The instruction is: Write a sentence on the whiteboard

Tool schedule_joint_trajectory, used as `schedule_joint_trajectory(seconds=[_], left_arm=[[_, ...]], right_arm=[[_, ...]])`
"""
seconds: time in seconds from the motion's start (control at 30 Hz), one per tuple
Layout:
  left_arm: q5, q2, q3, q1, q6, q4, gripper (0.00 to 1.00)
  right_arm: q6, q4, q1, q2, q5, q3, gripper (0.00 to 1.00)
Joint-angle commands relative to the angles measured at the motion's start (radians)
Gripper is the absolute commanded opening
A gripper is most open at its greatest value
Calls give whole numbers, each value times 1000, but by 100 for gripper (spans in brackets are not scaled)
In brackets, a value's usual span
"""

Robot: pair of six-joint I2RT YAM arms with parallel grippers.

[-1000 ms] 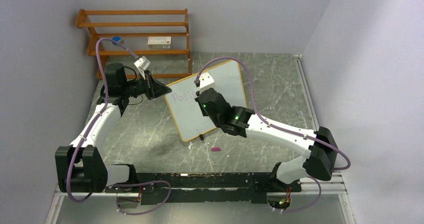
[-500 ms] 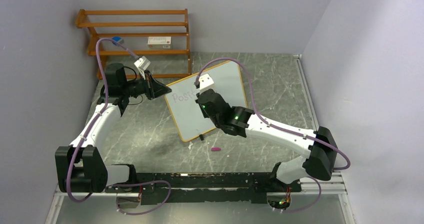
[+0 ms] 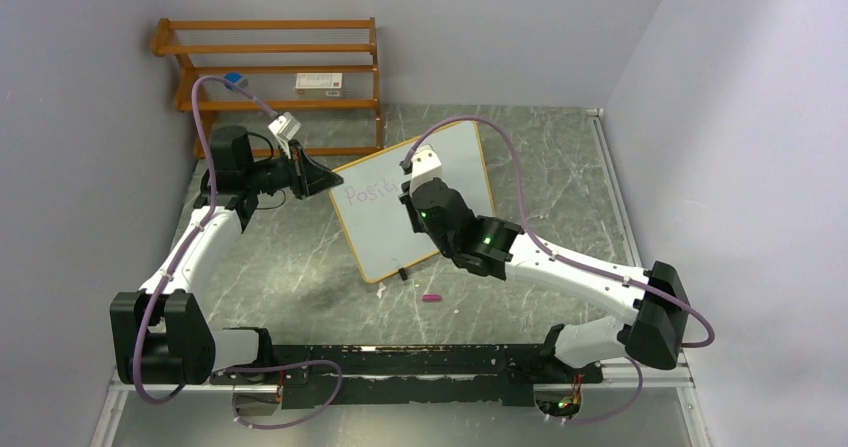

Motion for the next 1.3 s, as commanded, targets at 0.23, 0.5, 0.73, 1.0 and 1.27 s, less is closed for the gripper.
schedule_joint_trajectory(seconds=[0.23,0.5,0.73,1.0,1.27], left_arm=[[-37,11,12,-13,86,-42,5],[-37,11,12,-13,85,-41,5],[-38,14,12,-14,84,-40,5],[-37,13,12,-13,85,-40,5],[-36,11,11,-13,86,-39,5]], right_arm=[[9,63,-49,-36,-19,-44,0],[-6,73,-52,-21,-29,-41,0],[-15,85,-55,-1,-45,-27,0],[-20,96,-54,11,-69,-15,0],[-22,114,-55,17,-52,-12,0]])
